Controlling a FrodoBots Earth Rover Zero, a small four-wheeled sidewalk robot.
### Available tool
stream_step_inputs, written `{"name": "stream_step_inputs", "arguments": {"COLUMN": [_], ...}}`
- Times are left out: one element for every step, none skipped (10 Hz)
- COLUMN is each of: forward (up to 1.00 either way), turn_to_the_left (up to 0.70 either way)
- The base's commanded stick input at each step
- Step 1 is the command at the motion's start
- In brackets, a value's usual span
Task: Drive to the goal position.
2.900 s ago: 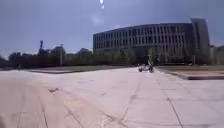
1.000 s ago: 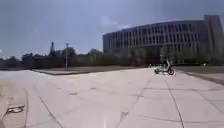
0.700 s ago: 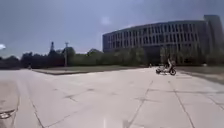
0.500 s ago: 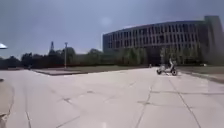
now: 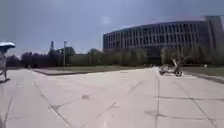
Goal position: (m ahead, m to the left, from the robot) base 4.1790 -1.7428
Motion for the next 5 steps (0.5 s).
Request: {"name": "stream_step_inputs", "arguments": {"forward": [0.76,0.76,0.76,0.76,0.76], "turn_to_the_left": [-0.02,-0.02,-0.02,-0.02,-0.02]}}
